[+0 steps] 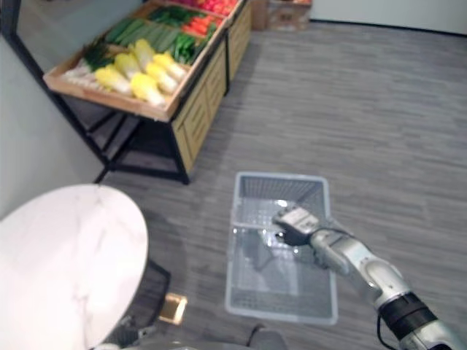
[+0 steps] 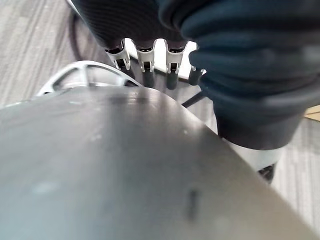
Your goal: Pick vegetable in the basket
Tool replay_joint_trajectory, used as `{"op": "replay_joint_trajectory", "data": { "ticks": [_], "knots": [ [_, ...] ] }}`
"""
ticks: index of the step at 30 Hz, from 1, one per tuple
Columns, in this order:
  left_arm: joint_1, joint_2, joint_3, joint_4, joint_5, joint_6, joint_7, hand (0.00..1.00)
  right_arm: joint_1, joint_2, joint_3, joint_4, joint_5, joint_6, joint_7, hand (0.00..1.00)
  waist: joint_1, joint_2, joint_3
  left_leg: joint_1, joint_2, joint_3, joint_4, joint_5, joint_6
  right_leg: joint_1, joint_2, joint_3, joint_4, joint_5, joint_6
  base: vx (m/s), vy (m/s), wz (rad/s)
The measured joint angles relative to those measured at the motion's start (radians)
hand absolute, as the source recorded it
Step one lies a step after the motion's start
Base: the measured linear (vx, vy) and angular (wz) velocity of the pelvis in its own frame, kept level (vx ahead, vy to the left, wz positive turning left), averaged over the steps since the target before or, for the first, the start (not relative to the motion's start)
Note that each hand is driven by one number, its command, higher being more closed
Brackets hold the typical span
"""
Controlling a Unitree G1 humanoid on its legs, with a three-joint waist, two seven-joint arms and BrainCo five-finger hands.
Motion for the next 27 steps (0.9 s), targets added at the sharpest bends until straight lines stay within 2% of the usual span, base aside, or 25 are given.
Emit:
{"op": "replay_joint_trajectory", "data": {
  "ticks": [1,3,4,5,6,7,8,10,11,12,13,15,18,21,22,23,24,25,26,27],
  "knots": [
    [0.008,-0.009,-0.003,0.0,0.0,0.0,0.0,0.0,-0.019,0.002,0.027,0.001,0.0,0.0,-0.003,1.0,0.016,0.009,0.005,-0.008,-0.098,-0.103,-0.008,-0.07,0.005,-0.012,-0.001,0.056,0.0,0.0,0.0,-0.06,0.098,-1.16],
    [0.033,-0.012,-0.004,0.003,0.0,0.0,-0.001,0.0,-0.027,0.004,0.07,0.004,0.0,-0.003,-0.003,1.0,0.031,0.018,0.009,-0.008,-0.186,-0.163,-0.051,-0.11,0.008,-0.013,0.02,0.115,-0.012,0.001,0.0,0.01,0.095,-1.2],
    [0.047,-0.009,-0.004,0.006,0.0,0.001,-0.004,0.0,-0.026,0.01,0.084,0.004,0.0,-0.005,-0.002,1.0,0.04,0.02,0.009,0.003,-0.219,-0.17,-0.103,-0.114,0.021,-0.018,0.037,0.143,-0.013,0.004,0.005,0.05,0.108,-0.98],
    [0.048,-0.005,-0.005,0.011,0.0,0.002,-0.005,0.0,-0.026,0.019,0.089,0.003,0.0,-0.006,-0.002,1.0,0.04,0.021,0.003,0.022,-0.224,-0.181,-0.13,-0.116,0.012,-0.021,0.039,0.158,-0.016,0.01,0.016,0.07,0.078,-0.65],
    [0.046,-0.004,-0.012,0.015,0.001,0.004,-0.005,0.0,-0.027,0.018,0.092,0.001,0.003,-0.013,-0.002,1.0,0.039,0.004,-0.001,0.034,-0.239,-0.191,-0.157,-0.116,0.011,-0.031,0.035,0.17,-0.034,0.024,0.032,0.09,0.065,-0.35],
    [0.04,0.002,-0.019,0.014,0.002,0.002,-0.005,0.0,-0.028,0.009,0.092,0.001,0.006,-0.014,-0.002,1.0,0.038,-0.005,0.001,0.029,-0.25,-0.192,-0.175,-0.116,0.011,-0.03,0.031,0.173,-0.075,0.066,0.047,0.11,0.097,-0.28],
    [0.035,0.0,-0.018,0.014,0.003,0.002,-0.005,0.0,-0.028,0.0,0.092,0.007,0.006,-0.012,0.003,1.0,0.038,-0.004,0.003,0.02,-0.259,-0.197,-0.18,-0.116,0.011,-0.025,0.028,0.183,-0.112,0.101,0.05,0.11,0.121,-0.19],
    [0.031,-0.007,-0.019,0.013,0.004,0.001,-0.005,0.0,-0.029,-0.003,0.092,0.01,0.006,-0.011,0.011,1.0,0.04,0.005,0.007,-0.007,-0.27,-0.22,-0.13,-0.116,0.011,-0.015,0.015,0.191,-0.145,0.128,0.05,0.1,0.159,-0.16],
    [0.035,-0.013,-0.021,0.013,0.004,0.0,-0.004,0.0,-0.03,-0.003,0.095,0.019,0.006,-0.011,0.012,1.0,0.041,0.005,0.01,-0.024,-0.278,-0.249,-0.133,-0.161,-0.008,-0.011,0.009,0.193,-0.147,0.131,0.054,0.09,0.164,-0.16],
    [0.036,-0.017,-0.03,0.013,0.005,0.0,-0.004,0.0,-0.03,-0.007,0.094,0.025,0.006,-0.012,0.012,1.0,0.039,0.019,0.002,-0.009,-0.281,-0.267,-0.195,-0.166,-0.018,-0.012,0.012,0.193,-0.147,0.132,0.055,0.08,0.163,-0.19],
    [0.034,-0.027,-0.05,0.015,0.011,0.001,-0.004,0.0,-0.033,-0.012,0.093,0.041,0.006,-0.01,0.012,1.0,0.036,0.041,-0.005,0.031,-0.286,-0.284,-0.3,-0.171,-0.004,-0.014,0.02,0.195,-0.15,0.134,0.06,0.08,0.152,-0.15],
    [0.028,-0.02,-0.06,0.013,0.012,0.0,-0.005,0.0,-0.032,-0.006,0.09,0.044,0.007,-0.008,0.012,1.0,0.028,0.045,-0.007,0.077,-0.308,-0.289,-0.394,-0.172,-0.003,-0.02,0.008,0.195,-0.162,0.146,0.078,0.04,0.15,-0.06],
    [0.023,0.003,-0.079,0.014,0.015,0.001,-0.008,0.0,-0.017,0.012,0.06,0.044,0.007,-0.007,0.012,1.0,0.018,0.015,-0.007,0.089,-0.337,-0.285,-0.458,-0.172,-0.003,-0.035,-0.01,0.196,-0.177,0.163,0.105,-0.02,0.106,0.02],
    [0.023,0.012,-0.085,0.013,0.04,0.0,-0.009,0.0,0.002,0.041,0.035,0.046,0.006,-0.003,0.011,1.0,0.029,-0.004,-0.014,0.107,-0.36,-0.28,-0.498,-0.177,0.005,-0.051,-0.026,0.216,-0.171,0.17,0.116,-0.06,0.111,-0.13],
    [0.022,0.014,-0.089,0.013,0.041,0.0,-0.008,0.0,0.005,0.051,0.021,0.047,0.006,-0.003,0.011,1.0,0.032,-0.003,-0.014,0.108,-0.362,-0.281,-0.511,-0.19,0.025,-0.073,-0.027,0.221,-0.151,0.168,0.121,-0.08,0.108,-0.22],
    [0.021,0.015,-0.09,0.014,0.041,0.0,-0.008,0.0,0.006,0.055,0.017,0.048,0.005,-0.002,0.01,1.0,0.031,-0.004,-0.014,0.107,-0.363,-0.282,-0.519,-0.196,0.031,-0.091,-0.028,0.224,-0.125,0.158,0.127,-0.08,0.096,-0.12],
    [0.019,0.025,-0.096,0.013,0.041,0.0,-0.008,0.0,0.024,0.065,0.004,0.05,0.004,-0.001,0.01,1.0,0.031,-0.018,-0.007,0.109,-0.376,-0.283,-0.521,-0.208,0.034,-0.129,-0.046,0.231,-0.041,0.126,0.134,-0.11,0.092,-0.04],
    [0.02,0.026,-0.103,0.016,0.041,0.0,-0.006,0.0,0.043,0.07,-0.002,0.055,0.0,0.001,0.011,1.0,0.031,-0.016,-0.002,0.122,-0.376,-0.285,-0.524,-0.221,0.043,-0.177,-0.053,0.233,0.095,0.107,0.137,-0.08,0.056,-0.01],
    [0.021,0.025,-0.111,0.017,0.041,0.0,-0.004,0.0,0.049,0.074,-0.003,0.057,-0.002,0.004,0.011,1.0,0.032,-0.01,-0.001,0.134,-0.371,-0.285,-0.524,-0.223,0.046,-0.213,-0.054,0.232,0.189,0.105,0.128,-0.11,0.061,0.01],
    [0.024,0.036,-0.123,0.023,0.041,0.0,-0.001,0.0,0.055,0.094,-0.007,0.057,-0.002,0.011,0.006,1.0,0.029,-0.02,0.008,0.169,-0.377,-0.285,-0.524,-0.227,0.054,-0.301,-0.07,0.24,0.409,0.122,0.071,-0.05,0.065,0.01]
  ]
}}
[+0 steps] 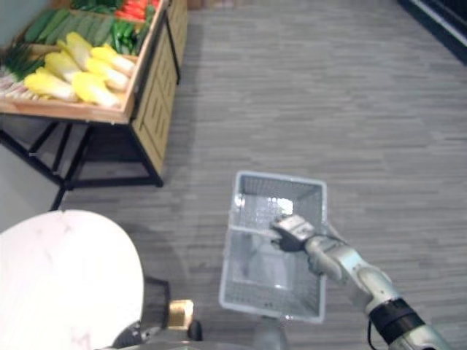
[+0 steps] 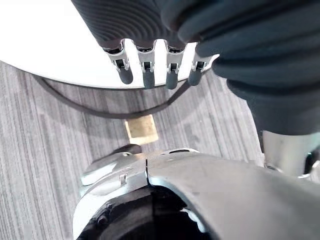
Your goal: Pick vegetable in the basket
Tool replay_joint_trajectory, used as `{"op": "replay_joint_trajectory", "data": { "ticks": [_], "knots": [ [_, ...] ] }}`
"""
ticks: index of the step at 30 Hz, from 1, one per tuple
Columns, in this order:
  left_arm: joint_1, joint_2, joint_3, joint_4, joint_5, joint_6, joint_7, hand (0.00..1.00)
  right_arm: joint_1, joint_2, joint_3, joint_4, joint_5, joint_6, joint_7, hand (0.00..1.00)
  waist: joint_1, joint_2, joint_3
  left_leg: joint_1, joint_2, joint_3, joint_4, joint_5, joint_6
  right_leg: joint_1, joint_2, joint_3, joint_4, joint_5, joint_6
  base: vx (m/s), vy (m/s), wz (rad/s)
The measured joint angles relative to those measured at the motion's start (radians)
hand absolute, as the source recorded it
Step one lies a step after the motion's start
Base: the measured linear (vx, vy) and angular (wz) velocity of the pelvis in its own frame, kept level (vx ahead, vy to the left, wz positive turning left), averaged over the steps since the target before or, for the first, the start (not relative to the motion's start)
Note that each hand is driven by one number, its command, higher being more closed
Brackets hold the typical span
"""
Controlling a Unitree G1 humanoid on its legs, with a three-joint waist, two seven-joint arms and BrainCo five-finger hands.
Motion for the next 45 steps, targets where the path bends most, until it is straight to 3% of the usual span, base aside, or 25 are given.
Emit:
{"op": "replay_joint_trajectory", "data": {
  "ticks": [1,2,4,7,10,11,12,15,17,20,21,22,25,28,30,32,33,34,35,37,39,41,43,44,45],
  "knots": [
    [0.001,0.01,-0.004,0.001,0.0,0.0,0.0,0.0,-0.006,0.027,-0.035,-0.002,0.0,0.007,-0.016,1.0,-0.004,-0.013,0.01,0.031,-0.006,-0.002,0.0,-0.004,0.008,-0.042,-0.015,0.006,0.117,0.04,-0.04,-0.03,0.067,0.13],
    [0.004,0.016,-0.012,0.005,0.0,0.002,0.0,0.0,-0.007,0.037,-0.054,-0.002,-0.001,0.006,-0.019,1.0,-0.015,-0.012,0.016,0.069,0.0,-0.011,-0.002,-0.007,0.023,-0.079,-0.022,0.01,0.223,0.086,-0.027,0.07,0.013,0.16],
    [0.003,0.017,-0.015,0.005,0.0,0.002,0.0,0.0,-0.004,0.043,-0.053,-0.001,-0.001,0.005,-0.019,1.0,-0.021,-0.015,0.018,0.09,0.019,-0.03,0.001,-0.021,0.022,-0.086,-0.014,-0.027,0.22,0.01,-0.036,0.15,-0.031,0.22],
    [-0.004,0.015,-0.012,0.004,0.0,0.004,-0.001,0.0,-0.007,0.054,-0.054,0.004,-0.001,0.005,-0.019,1.0,-0.025,-0.009,0.023,0.078,0.044,-0.051,-0.005,-0.029,0.009,-0.079,0.03,-0.078,-0.12,0.001,-0.022,0.26,-0.122,0.21],
    [-0.017,0.006,-0.001,0.001,0.005,0.013,-0.005,0.0,-0.003,0.053,-0.083,0.011,-0.002,0.007,-0.018,1.0,-0.047,-0.015,0.029,0.094,0.049,-0.093,-0.008,-0.045,-0.031,-0.039,0.029,-0.021,-0.453,0.033,0.015,0.41,-0.288,0.54],
    [-0.021,0.004,0.006,0.003,0.008,0.015,-0.005,0.0,0.003,0.053,-0.115,0.013,-0.007,0.013,-0.018,1.0,-0.045,-0.006,0.035,0.121,0.065,-0.122,-0.004,-0.079,-0.066,-0.021,0.027,-0.022,-0.465,0.114,0.014,0.51,-0.405,0.6],
    [-0.027,-0.006,0.006,0.003,0.008,0.014,-0.003,0.0,0.006,0.053,-0.13,0.017,-0.009,0.021,-0.018,1.0,-0.044,0.008,0.036,0.123,0.085,-0.135,0.001,-0.085,-0.075,-0.028,0.038,-0.035,-0.427,0.135,0.013,0.43,-0.354,0.6],
    [-0.033,-0.044,0.007,-0.004,0.008,0.006,-0.003,0.0,-0.01,0.051,-0.162,0.03,-0.029,0.045,-0.017,1.0,-0.039,0.078,0.03,0.104,0.158,-0.179,0.087,-0.05,-0.084,-0.047,0.088,-0.088,-0.268,0.012,-0.03,0.37,-0.3,0.28],
    [-0.031,-0.037,0.007,0.002,0.008,0.001,-0.003,0.0,0.009,0.051,-0.163,0.029,-0.029,0.045,-0.017,1.0,-0.044,0.07,0.03,0.07,0.166,-0.21,0.208,0.006,-0.085,-0.022,0.085,-0.117,-0.205,-0.061,-0.042,0.42,-0.36,0.38],
    [-0.031,-0.033,0.013,-0.011,0.007,-0.001,-0.002,0.0,0.041,0.046,-0.163,0.029,-0.029,0.044,-0.017,1.0,-0.039,0.059,0.035,-0.045,0.164,-0.243,0.487,0.207,-0.112,0.071,0.085,-0.144,-0.202,-0.124,-0.063,0.38,-0.256,0.22],
    [-0.031,-0.033,0.018,-0.011,0.007,-0.001,-0.001,0.0,0.052,0.046,-0.163,0.029,-0.029,0.044,-0.017,1.0,-0.033,0.054,0.038,-0.081,0.163,-0.241,0.587,0.321,-0.112,0.129,0.087,-0.148,-0.23,-0.139,-0.072,0.37,-0.151,0.07],
    [-0.031,-0.033,0.02,-0.015,0.007,-0.001,-0.001,0.0,0.058,0.045,-0.163,0.029,-0.028,0.045,-0.017,1.0,-0.03,0.053,0.039,-0.116,0.165,-0.221,0.68,0.324,-0.115,0.172,0.088,-0.151,-0.256,-0.147,-0.082,0.43,-0.142,-0.02],
    [-0.031,-0.027,0.032,-0.042,0.005,-0.001,0.003,0.0,0.066,0.045,-0.163,0.029,-0.028,0.05,-0.018,1.0,-0.007,0.043,0.042,-0.257,0.16,-0.077,0.859,0.189,-0.052,0.299,0.086,-0.155,-0.359,-0.154,-0.093,0.31,-0.062,-0.04],
    [-0.032,-0.027,0.042,-0.054,-0.002,-0.001,0.007,0.0,0.067,0.047,-0.163,0.03,-0.029,0.053,-0.018,1.0,0.019,0.036,0.041,-0.351,0.154,0.032,0.755,0.135,-0.034,0.356,0.074,-0.16,-0.407,-0.15,-0.085,0.32,0.039,-0.05],
    [-0.032,-0.028,0.047,-0.063,-0.002,0.0,0.011,0.0,0.069,0.048,-0.163,0.031,-0.029,0.053,-0.018,1.0,0.019,0.031,0.043,-0.362,0.127,0.095,0.527,0.135,-0.038,0.389,0.049,-0.178,-0.429,-0.15,-0.059,0.3,0.135,0.11],
    [-0.019,-0.035,0.047,-0.068,-0.002,0.001,0.026,0.0,0.077,0.049,-0.162,0.031,-0.03,0.054,-0.019,1.0,0.013,0.042,0.037,-0.316,0.07,0.098,0.098,0.249,-0.061,0.436,0.035,-0.195,-0.462,-0.163,-0.013,0.34,0.219,0.13],
    [-0.013,-0.041,0.047,-0.068,-0.001,0.001,0.029,0.0,0.078,0.049,-0.162,0.031,-0.03,0.054,-0.019,1.0,0.014,0.051,0.032,-0.307,0.067,0.083,0.023,0.294,-0.064,0.448,0.043,-0.195,-0.471,-0.171,0.005,0.35,0.268,0.0],
    [-0.003,-0.048,0.047,-0.069,0.0,0.001,0.031,0.0,0.078,0.047,-0.162,0.031,-0.03,0.054,-0.019,1.0,0.015,0.069,0.021,-0.311,0.074,0.063,-0.017,0.323,-0.062,0.459,0.057,-0.195,-0.478,-0.184,0.026,0.42,0.331,0.18],
    [-0.002,-0.045,0.062,-0.061,0.001,0.004,0.035,0.0,0.077,0.087,-0.154,0.061,-0.03,0.059,-0.02,1.0,0.014,0.055,0.006,-0.314,0.049,0.043,-0.01,0.347,-0.01,0.494,0.049,-0.195,-0.482,-0.208,0.061,0.42,0.317,0.28],
    [-0.004,-0.017,0.064,-0.069,0.005,0.001,0.039,0.0,0.073,0.087,-0.13,0.061,-0.03,0.047,-0.02,1.0,0.022,0.006,0.006,-0.326,0.001,0.061,0.037,0.285,0.016,0.519,0.006,-0.182,-0.491,-0.196,0.063,0.33,0.229,0.34],
    [0.006,-0.027,0.083,-0.066,0.007,0.003,0.039,0.0,0.059,0.087,-0.124,0.06,-0.03,0.045,-0.02,1.0,0.04,0.003,0.003,-0.318,-0.021,0.078,0.083,0.235,0.03,0.536,-0.023,-0.152,-0.489,-0.152,0.074,0.26,0.186,-0.01],
    [0.01,-0.036,0.081,-0.065,0.009,0.004,0.04,0.0,0.056,0.088,-0.12,0.058,-0.03,0.037,-0.02,1.0,0.053,0.004,-0.003,-0.284,-0.049,0.08,0.068,0.206,0.052,0.511,-0.058,-0.12,-0.393,-0.141,0.08,0.3,0.227,-0.03],
    [0.01,-0.024,0.064,-0.047,0.034,0.004,0.04,0.0,0.055,0.107,-0.119,0.058,-0.03,0.031,-0.021,1.0,0.058,-0.014,-0.007,-0.208,-0.089,0.081,-0.003,0.202,0.059,0.374,-0.109,-0.041,-0.071,-0.11,0.105,0.23,0.184,0.08],
    [0.01,-0.019,0.06,-0.045,0.039,0.008,0.04,0.0,0.055,0.118,-0.118,0.058,-0.03,0.031,-0.02,1.0,0.057,-0.019,-0.006,-0.187,-0.094,0.08,-0.018,0.2,0.062,0.325,-0.117,-0.013,0.028,-0.07,0.112,0.24,0.154,0.0],
    [0.012,-0.003,0.036,-0.044,0.04,0.016,0.04,0.0,0.056,0.142,-0.112,0.06,-0.031,0.031,-0.02,1.0,0.054,-0.025,-0.007,-0.135,-0.101,0.078,-0.054,0.195,0.068,0.237,-0.113,0.056,0.193,0.065,0.13,0.28,0.125,0.03]
  ]
}}
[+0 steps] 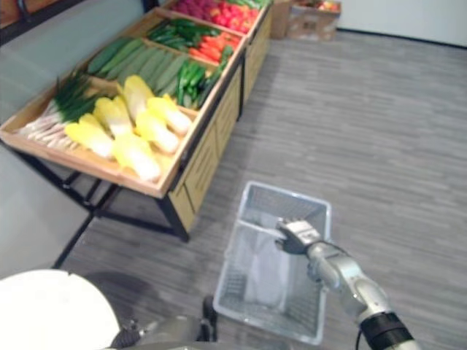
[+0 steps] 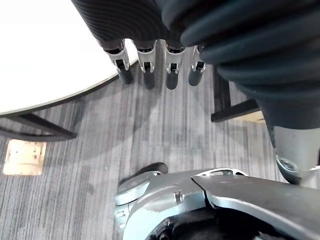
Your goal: Pick vegetable in the basket
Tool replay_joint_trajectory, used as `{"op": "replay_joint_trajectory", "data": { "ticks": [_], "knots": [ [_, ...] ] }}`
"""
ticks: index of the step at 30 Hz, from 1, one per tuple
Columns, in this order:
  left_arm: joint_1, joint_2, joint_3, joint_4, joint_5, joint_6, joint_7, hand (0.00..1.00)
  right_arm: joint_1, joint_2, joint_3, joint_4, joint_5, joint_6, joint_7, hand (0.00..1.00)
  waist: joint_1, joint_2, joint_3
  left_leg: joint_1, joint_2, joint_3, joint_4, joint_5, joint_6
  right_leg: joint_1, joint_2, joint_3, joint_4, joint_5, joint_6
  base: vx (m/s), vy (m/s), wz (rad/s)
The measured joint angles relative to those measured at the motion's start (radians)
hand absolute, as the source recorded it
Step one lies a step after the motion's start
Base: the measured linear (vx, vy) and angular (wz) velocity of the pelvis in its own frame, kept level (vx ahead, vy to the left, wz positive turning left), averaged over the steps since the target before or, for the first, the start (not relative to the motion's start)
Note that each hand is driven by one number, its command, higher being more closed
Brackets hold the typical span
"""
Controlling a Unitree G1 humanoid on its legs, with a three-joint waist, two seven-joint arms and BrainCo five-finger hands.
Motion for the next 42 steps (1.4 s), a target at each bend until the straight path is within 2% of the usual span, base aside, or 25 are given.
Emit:
{"op": "replay_joint_trajectory", "data": {
  "ticks": [1,2,4,5,6,7,8,9,11,12,14,16,18,19,20,21,22,23,24,26,29,32,37,40,42],
  "knots": [
    [0.001,0.014,-0.028,0.0,0.002,0.006,-0.002,0.0,0.0,0.023,0.01,0.001,0.0,-0.004,-0.001,1.0,-0.003,-0.009,0.0,0.047,0.002,-0.014,-0.024,-0.008,0.011,-0.069,0.028,0.065,0.154,0.098,0.031,0.29,0.113,0.07],
    [0.0,0.026,-0.04,-0.001,0.002,0.007,-0.003,0.0,-0.002,0.032,0.007,0.001,0.0,-0.004,-0.008,1.0,-0.007,-0.011,0.0,0.063,0.003,-0.026,-0.025,-0.014,0.02,-0.109,0.041,0.08,0.253,0.092,0.024,0.31,0.08,0.31],
    [-0.006,0.042,-0.052,-0.004,0.004,0.007,-0.004,0.0,-0.003,0.031,-0.016,0.002,-0.008,-0.006,-0.026,1.0,-0.034,-0.01,-0.001,0.122,0.004,-0.086,-0.015,-0.026,0.041,-0.177,0.075,0.045,0.459,0.02,-0.049,0.36,0.034,0.78],
    [-0.013,0.038,-0.052,-0.005,0.0,0.006,-0.004,0.0,0.012,0.033,-0.04,0.005,-0.009,-0.001,-0.037,1.0,-0.049,-0.003,-0.001,0.154,0.003,-0.136,-0.014,-0.033,0.051,-0.203,0.075,-0.001,0.481,-0.025,-0.112,0.34,-0.002,0.9],
    [-0.017,0.037,-0.051,-0.005,-0.002,0.007,-0.005,0.0,0.017,0.033,-0.047,0.006,-0.009,-0.001,-0.037,1.0,-0.05,-0.004,-0.002,0.159,0.003,-0.145,-0.014,-0.034,0.052,-0.208,0.075,-0.007,0.475,-0.035,-0.126,0.33,-0.025,1.09],
    [-0.033,0.034,-0.048,-0.004,-0.007,0.007,-0.004,0.0,0.031,0.031,-0.063,0.013,-0.011,0.005,-0.036,1.0,-0.056,-0.007,-0.003,0.174,0.002,-0.188,-0.016,-0.037,0.055,-0.223,0.074,-0.024,0.411,-0.073,-0.157,0.35,-0.074,1.11],
    [-0.047,0.027,-0.036,-0.006,-0.012,0.006,-0.004,0.0,0.042,0.033,-0.079,0.03,-0.011,0.019,-0.036,1.0,-0.062,-0.007,-0.003,0.182,0.002,-0.238,-0.015,-0.042,0.052,-0.236,0.07,-0.027,0.291,-0.11,-0.16,0.28,-0.069,1.1],
    [-0.048,0.025,-0.03,-0.006,-0.013,0.006,-0.004,0.0,0.041,0.034,-0.082,0.04,-0.011,0.019,-0.035,1.0,-0.064,-0.007,-0.003,0.185,0.003,-0.249,-0.015,-0.043,0.05,-0.234,0.068,-0.027,0.257,-0.114,-0.159,0.26,-0.104,0.99],
    [-0.036,0.002,0.002,-0.007,-0.013,0.006,-0.003,0.0,0.04,0.041,-0.105,0.129,-0.011,0.028,-0.034,1.0,-0.054,0.009,-0.001,0.206,0.02,-0.302,-0.002,-0.071,0.022,-0.199,0.06,-0.008,-0.062,-0.121,-0.152,0.28,-0.158,0.67],
    [-0.032,0.002,0.006,-0.008,-0.013,0.006,-0.002,0.0,0.041,0.043,-0.111,0.147,-0.011,0.033,-0.034,1.0,-0.047,0.011,0.0,0.206,0.024,-0.31,0.009,-0.083,0.015,-0.192,0.059,0.005,-0.135,-0.119,-0.148,0.29,-0.214,0.49],
    [-0.011,0.004,0.011,-0.008,-0.014,0.006,0.002,0.0,0.039,0.05,-0.17,0.224,-0.011,0.041,-0.039,1.0,-0.029,0.011,-0.001,0.184,0.051,-0.358,0.087,-0.16,-0.027,-0.179,0.055,0.055,-0.363,-0.107,-0.131,0.22,-0.272,0.45],
    [0.008,0.009,0.022,-0.008,-0.019,0.005,0.011,0.0,0.042,0.05,-0.239,0.285,-0.011,0.043,-0.049,1.0,-0.029,0.005,-0.003,0.162,0.077,-0.401,0.151,-0.227,-0.068,-0.175,0.057,0.093,-0.478,-0.099,-0.118,0.2,-0.412,0.57],
    [0.01,0.009,0.041,-0.006,-0.041,0.005,0.021,0.0,0.067,0.051,-0.311,0.342,-0.011,0.05,-0.069,1.0,-0.033,-0.02,-0.018,0.141,0.094,-0.457,0.185,-0.275,-0.11,-0.168,0.047,0.12,-0.533,-0.087,-0.099,0.19,-0.549,0.88],
    [0.013,0.012,0.054,-0.006,-0.042,0.005,0.026,0.0,0.089,0.055,-0.344,0.376,-0.01,0.057,-0.073,1.0,-0.042,-0.048,-0.037,0.134,0.102,-0.502,0.188,-0.298,-0.141,-0.147,0.031,0.088,-0.547,-0.079,-0.069,0.17,-0.559,1.01],
    [0.017,0.02,0.067,-0.002,-0.041,0.005,0.031,0.0,0.104,0.06,-0.366,0.397,-0.01,0.061,-0.074,1.0,-0.046,-0.059,-0.045,0.134,0.114,-0.524,0.188,-0.31,-0.162,-0.131,0.03,0.063,-0.559,-0.065,0.0,0.25,-0.709,1.25],
    [0.009,-0.04,0.086,0.012,-0.042,0.004,0.034,0.0,0.114,0.058,-0.423,0.455,-0.01,0.089,-0.077,1.0,-0.048,0.012,-0.064,0.116,0.201,-0.554,0.198,-0.297,-0.19,-0.119,0.094,-0.023,-0.524,-0.099,-0.002,0.29,-0.616,1.2],
    [0.012,-0.053,0.098,0.012,-0.04,-0.002,0.035,0.0,0.122,0.059,-0.448,0.491,-0.009,0.114,-0.079,1.0,-0.054,0.035,-0.076,0.073,0.232,-0.546,0.232,-0.228,-0.198,-0.12,0.112,-0.082,-0.475,-0.125,-0.029,0.33,-0.678,1.18],
    [0.012,-0.053,0.1,0.01,-0.04,-0.003,0.036,0.0,0.128,0.059,-0.452,0.502,-0.008,0.121,-0.08,1.0,-0.06,0.035,-0.076,0.049,0.233,-0.541,0.257,-0.186,-0.188,-0.118,0.107,-0.109,-0.452,-0.143,-0.042,0.31,-0.614,1.37],
    [0.013,-0.058,0.121,0.009,-0.04,-0.002,0.039,0.0,0.151,0.061,-0.47,0.507,-0.007,0.131,-0.08,1.0,-0.071,0.033,-0.074,0.011,0.24,-0.498,0.296,-0.091,-0.169,-0.084,0.095,-0.173,-0.447,-0.165,-0.069,0.22,-0.526,1.27],
    [0.02,-0.072,0.146,-0.005,-0.041,-0.002,0.041,0.0,0.214,0.063,-0.535,0.51,0.002,0.145,-0.086,1.0,-0.073,0.032,-0.071,-0.022,0.291,-0.259,0.37,0.008,-0.134,0.036,0.1,-0.283,-0.52,-0.174,-0.099,0.17,-0.502,1.33],
    [0.038,-0.074,0.144,-0.026,-0.039,-0.002,0.039,0.0,0.236,0.062,-0.579,0.51,0.014,0.145,-0.111,1.0,-0.079,0.038,-0.068,-0.021,0.301,-0.096,0.43,0.011,-0.125,0.102,0.13,-0.349,-0.578,-0.193,-0.128,0.06,-0.286,0.62],
    [0.037,-0.075,0.147,-0.025,-0.039,0.0,0.038,0.0,0.239,0.078,-0.594,0.49,0.037,0.141,-0.111,1.0,-0.088,0.043,-0.062,-0.012,0.284,-0.067,0.35,0.027,-0.131,0.1,0.161,-0.36,-0.603,-0.203,-0.129,0.03,-0.091,0.24],
    [0.033,-0.079,0.145,-0.025,-0.031,0.005,0.031,0.0,0.26,0.083,-0.611,0.476,0.039,0.126,-0.111,1.0,-0.097,0.054,-0.054,-0.005,0.259,-0.012,0.266,0.068,-0.158,0.118,0.152,-0.367,-0.662,-0.182,-0.127,0.03,0.007,0.35],
    [0.027,-0.085,0.141,-0.025,-0.015,0.004,0.03,0.0,0.247,0.088,-0.608,0.484,0.039,0.127,-0.112,1.0,-0.094,0.061,-0.046,0.006,0.226,0.036,0.171,0.026,-0.165,0.139,0.142,-0.368,-0.701,-0.159,-0.12,0.05,0.091,0.13],
    [0.025,-0.096,0.126,-0.025,0.004,0.004,0.029,0.0,0.23,0.088,-0.601,0.484,0.038,0.125,-0.111,1.0,-0.091,0.098,-0.034,0.014,0.209,0.045,0.036,0.074,-0.151,0.141,0.164,-0.361,-0.703,-0.149,-0.101,0.09,0.144,-0.15]
  ]
}}
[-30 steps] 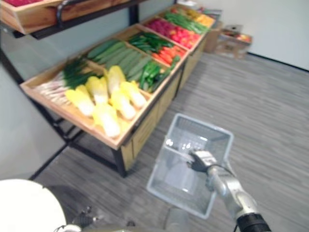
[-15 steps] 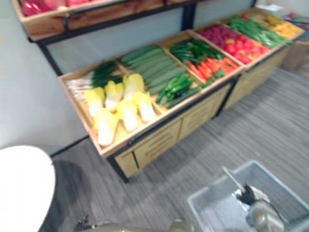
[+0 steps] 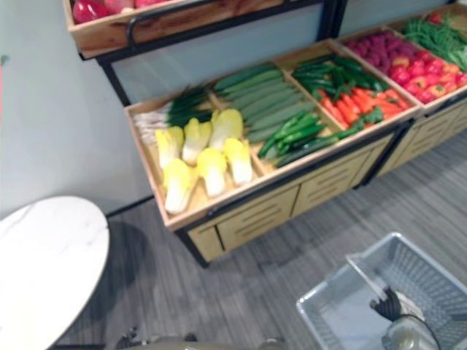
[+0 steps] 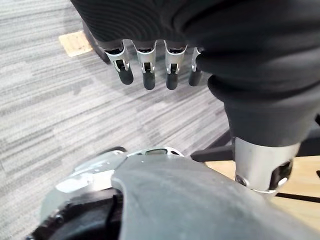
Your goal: Pick vegetable in the basket
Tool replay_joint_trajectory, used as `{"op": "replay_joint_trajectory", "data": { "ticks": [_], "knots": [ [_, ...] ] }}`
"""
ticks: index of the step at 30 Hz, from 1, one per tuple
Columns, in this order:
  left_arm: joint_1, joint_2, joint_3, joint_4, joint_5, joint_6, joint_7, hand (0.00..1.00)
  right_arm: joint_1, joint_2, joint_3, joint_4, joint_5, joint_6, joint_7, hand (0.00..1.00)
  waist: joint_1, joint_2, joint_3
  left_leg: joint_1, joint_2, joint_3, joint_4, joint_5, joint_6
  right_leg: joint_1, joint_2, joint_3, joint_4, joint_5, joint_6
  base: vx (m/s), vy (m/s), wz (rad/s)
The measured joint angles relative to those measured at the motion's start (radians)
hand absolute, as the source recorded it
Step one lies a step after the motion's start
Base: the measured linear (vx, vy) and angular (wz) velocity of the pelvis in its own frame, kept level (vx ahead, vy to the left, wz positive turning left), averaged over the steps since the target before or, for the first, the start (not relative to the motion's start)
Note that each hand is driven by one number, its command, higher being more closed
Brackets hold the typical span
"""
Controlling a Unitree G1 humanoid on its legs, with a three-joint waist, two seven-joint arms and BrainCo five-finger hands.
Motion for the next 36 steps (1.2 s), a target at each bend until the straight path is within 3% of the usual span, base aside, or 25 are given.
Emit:
{"op": "replay_joint_trajectory", "data": {
  "ticks": [2,4,8,11,13,14,15,16,17,19,21,22,23,25,27,31,36],
  "knots": [
    [-0.005,-0.001,0.001,0.0,0.005,0.0,-0.003,0.0,-0.004,0.022,0.021,0.003,-0.001,-0.004,0.001,1.0,0.0,-0.004,0.004,0.032,-0.002,0.024,-0.027,-0.051,0.022,0.011,0.008,0.013,-0.01,0.007,0.011,0.17,0.14,-0.13],
    [-0.011,0.019,0.0,0.001,0.008,0.0,0.001,0.0,-0.016,0.04,0.051,0.021,-0.001,-0.018,0.001,1.0,0.0,-0.031,0.017,0.04,-0.03,0.048,-0.021,-0.076,0.035,0.013,-0.02,0.039,-0.023,0.018,0.029,0.15,0.14,-0.18],
    [-0.021,0.027,-0.03,0.003,0.043,0.001,0.001,0.0,-0.029,0.039,0.047,0.036,-0.001,-0.014,-0.003,1.0,0.001,-0.036,0.019,0.072,-0.07,0.071,-0.015,-0.125,0.051,-0.015,-0.075,0.088,0.075,-0.019,0.047,0.09,0.132,-0.16],
    [-0.024,0.031,-0.07,0.004,0.042,0.001,0.001,0.0,-0.054,0.041,0.054,0.05,-0.002,-0.011,-0.004,1.0,-0.003,-0.026,0.017,0.112,-0.075,0.093,-0.027,-0.175,0.052,-0.136,-0.115,0.158,0.358,-0.03,0.051,0.04,0.141,-0.24],
    [-0.029,0.064,-0.1,0.004,0.038,0.001,0.0,0.0,-0.06,0.053,0.081,0.072,-0.002,-0.008,-0.004,1.0,-0.004,-0.06,0.017,0.146,-0.089,0.098,-0.04,-0.183,0.052,-0.244,-0.14,0.234,0.579,0.007,0.045,0.14,0.101,-0.09],
    [-0.032,0.077,-0.109,0.003,0.035,0.001,0.001,0.0,-0.061,0.074,0.088,0.076,-0.002,0.003,-0.007,1.0,-0.006,-0.072,0.018,0.176,-0.083,0.092,-0.039,-0.178,0.062,-0.278,-0.146,0.243,0.663,0.056,0.04,0.22,0.041,0.04],
    [-0.032,0.077,-0.108,0.003,0.035,0.001,0.002,0.0,-0.064,0.078,0.096,0.076,-0.002,0.006,-0.009,1.0,-0.007,-0.062,0.013,0.182,-0.075,0.093,-0.039,-0.179,0.064,-0.288,-0.147,0.239,0.682,0.042,0.037,0.18,0.011,0.05],
    [-0.034,0.078,-0.109,0.003,0.035,0.001,0.003,0.0,-0.065,0.079,0.105,0.076,-0.002,0.006,-0.009,1.0,-0.008,-0.052,0.015,0.183,-0.067,0.094,-0.038,-0.179,0.065,-0.292,-0.147,0.229,0.673,0.019,0.027,0.16,-0.052,0.08],
    [-0.059,0.073,-0.108,0.002,0.034,0.001,0.007,0.0,-0.079,0.079,0.117,0.08,-0.002,0.006,-0.009,1.0,-0.007,-0.058,0.03,0.184,-0.033,0.089,-0.033,-0.179,0.065,-0.299,-0.119,0.194,0.587,-0.059,0.007,0.14,-0.079,0.11],
    [-0.067,0.075,-0.106,0.002,0.033,0.001,0.009,0.0,-0.095,0.078,0.116,0.087,-0.002,0.007,-0.011,1.0,-0.006,-0.044,0.044,0.183,-0.01,0.078,-0.028,-0.177,0.062,-0.299,-0.094,0.191,0.487,-0.061,0.002,0.14,-0.122,0.13],
    [-0.067,0.08,-0.094,0.002,0.033,0.0,0.01,0.0,-0.101,0.079,0.114,0.104,0.0,0.008,-0.026,1.0,-0.007,-0.073,0.033,0.176,-0.002,0.063,-0.019,-0.177,0.03,-0.289,-0.087,0.212,0.273,0.009,0.019,0.17,-0.251,0.27],
    [-0.067,0.097,-0.089,0.001,0.033,0.0,0.011,0.0,-0.098,0.089,0.112,0.12,0.001,0.009,-0.034,1.0,-0.008,-0.114,0.033,0.182,-0.021,0.039,-0.017,-0.186,-0.002,-0.278,-0.102,0.235,0.205,0.149,0.017,0.17,-0.306,0.36],
    [-0.07,0.097,-0.084,0.004,0.033,0.002,0.012,0.0,-0.094,0.092,0.105,0.131,0.001,0.009,-0.037,1.0,-0.008,-0.126,0.033,0.187,-0.024,0.028,-0.019,-0.19,-0.015,-0.265,-0.107,0.22,0.208,0.088,0.001,0.16,-0.337,0.29],
    [-0.069,0.053,-0.076,0.012,0.034,-0.001,0.014,0.0,-0.109,0.09,0.035,0.187,0.004,0.021,-0.04,1.0,-0.005,-0.056,0.02,0.169,0.048,0.0,-0.023,-0.181,-0.05,-0.221,-0.037,0.156,0.133,0.073,0.02,0.13,-0.294,0.27],
    [-0.067,0.034,-0.061,0.023,0.034,-0.004,0.014,0.0,-0.108,0.091,0.007,0.209,0.013,0.026,-0.04,1.0,-0.004,-0.024,0.014,0.169,0.087,-0.021,-0.03,-0.164,-0.068,-0.185,0.004,0.121,0.077,0.077,0.014,0.08,-0.199,0.26],
    [-0.058,0.022,-0.02,0.023,0.035,-0.003,0.015,0.0,-0.09,0.09,-0.037,0.227,0.041,0.027,-0.04,1.0,-0.004,-0.021,0.011,0.165,0.107,-0.021,-0.048,-0.142,-0.072,-0.148,0.036,0.09,0.01,0.091,0.01,0.04,-0.09,0.18],
    [-0.052,0.027,0.058,0.021,0.036,0.001,0.053,0.0,-0.074,0.093,-0.041,0.249,0.041,0.025,-0.04,1.0,-0.005,-0.026,-0.008,0.164,0.076,-0.019,-0.06,-0.137,-0.079,-0.1,0.023,0.081,-0.092,0.166,-0.001,0.03,0.037,0.05]
  ]
}}
